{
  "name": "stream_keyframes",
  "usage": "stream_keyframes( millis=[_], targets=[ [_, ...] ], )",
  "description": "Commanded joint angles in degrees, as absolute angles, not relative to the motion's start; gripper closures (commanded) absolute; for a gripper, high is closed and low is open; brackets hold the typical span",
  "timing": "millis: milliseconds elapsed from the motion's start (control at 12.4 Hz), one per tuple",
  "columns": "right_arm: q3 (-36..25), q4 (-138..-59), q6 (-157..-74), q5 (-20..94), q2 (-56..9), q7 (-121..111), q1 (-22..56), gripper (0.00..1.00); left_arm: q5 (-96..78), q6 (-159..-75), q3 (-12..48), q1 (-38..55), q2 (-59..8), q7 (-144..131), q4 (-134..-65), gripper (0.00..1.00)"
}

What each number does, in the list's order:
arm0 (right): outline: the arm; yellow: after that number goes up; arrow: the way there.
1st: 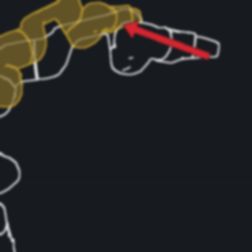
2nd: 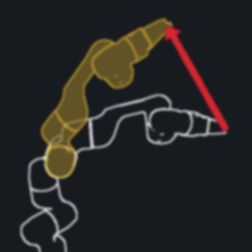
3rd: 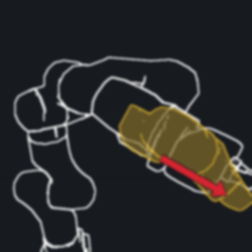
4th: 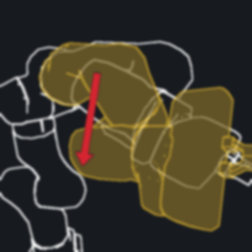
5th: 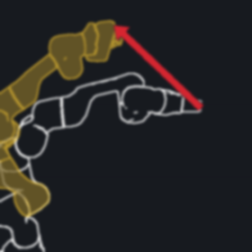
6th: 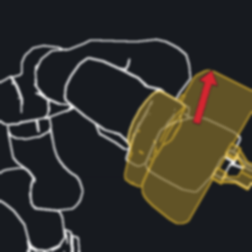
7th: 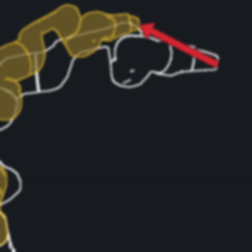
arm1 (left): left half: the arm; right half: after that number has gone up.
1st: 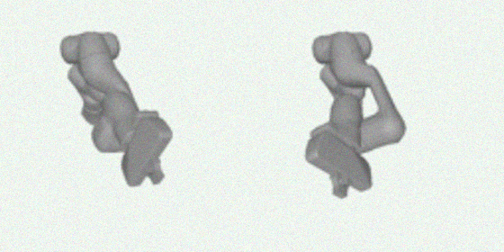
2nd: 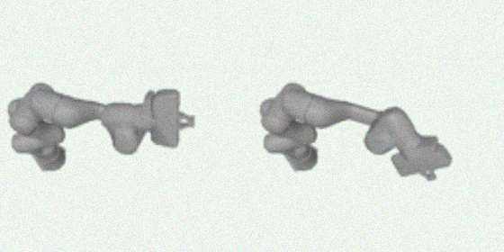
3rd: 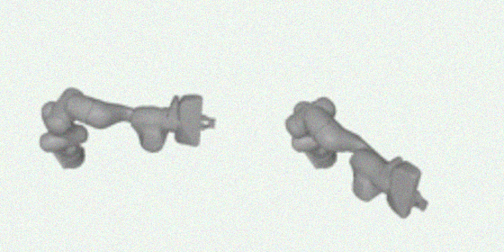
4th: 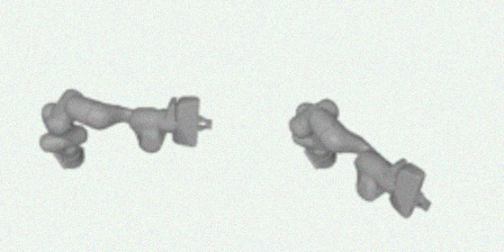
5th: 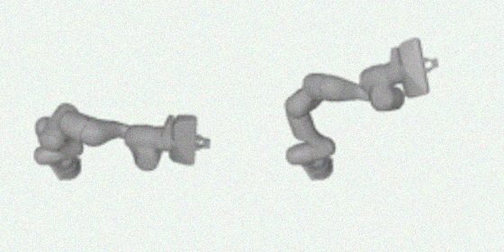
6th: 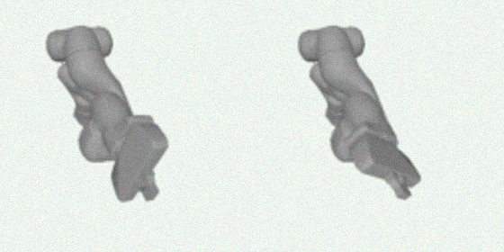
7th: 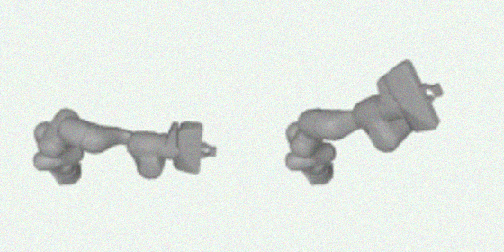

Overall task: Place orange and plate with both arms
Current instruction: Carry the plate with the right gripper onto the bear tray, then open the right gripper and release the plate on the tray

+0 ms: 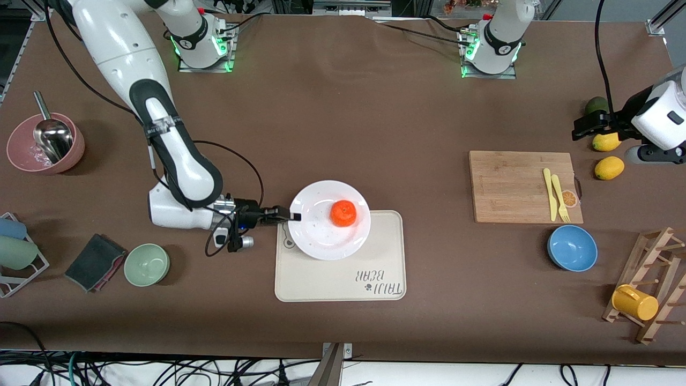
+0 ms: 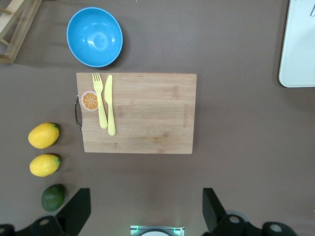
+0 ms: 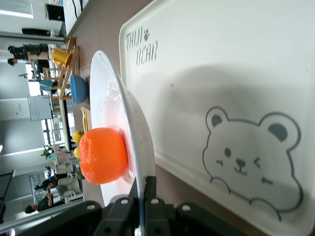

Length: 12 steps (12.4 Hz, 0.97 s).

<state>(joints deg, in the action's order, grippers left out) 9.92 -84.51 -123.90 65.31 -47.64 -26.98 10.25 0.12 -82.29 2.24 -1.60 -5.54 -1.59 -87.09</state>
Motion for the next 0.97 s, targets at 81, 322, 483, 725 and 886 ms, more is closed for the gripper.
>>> stream_keyframes(
  millis=[81,322,483,725,886],
  targets=[
    [10.81,-72.18,-125.05,66.18,-56.85,-22.59,11.07,1.0,0.35,-81.39,2.29,-1.67,-5.45,-0.26,-86.31,0.0],
    [10.9,-66.89,-129.1,66.27,-61.51,-22.59,13.35,1.0,0.35,-81.39,2.37,-1.58,-5.45,-0.26,-86.31,0.0],
    [10.72,-66.97,-129.03,68.02,-61.44,-22.59,13.36,0.91,0.35,-81.39,2.37,-1.58,-5.45,-0.26,-86.31,0.0],
    [10.64,-67.06,-128.5,68.03,-61.35,-22.68,12.92,0.89,0.35,-81.39,2.37,-1.67,-5.45,-0.18,-86.31,0.0],
    [10.55,-67.15,-128.5,67.76,-61.26,-22.94,12.92,0.68,0.35,-81.39,2.37,-1.67,-5.45,-0.26,-86.31,0.0]
  ],
)
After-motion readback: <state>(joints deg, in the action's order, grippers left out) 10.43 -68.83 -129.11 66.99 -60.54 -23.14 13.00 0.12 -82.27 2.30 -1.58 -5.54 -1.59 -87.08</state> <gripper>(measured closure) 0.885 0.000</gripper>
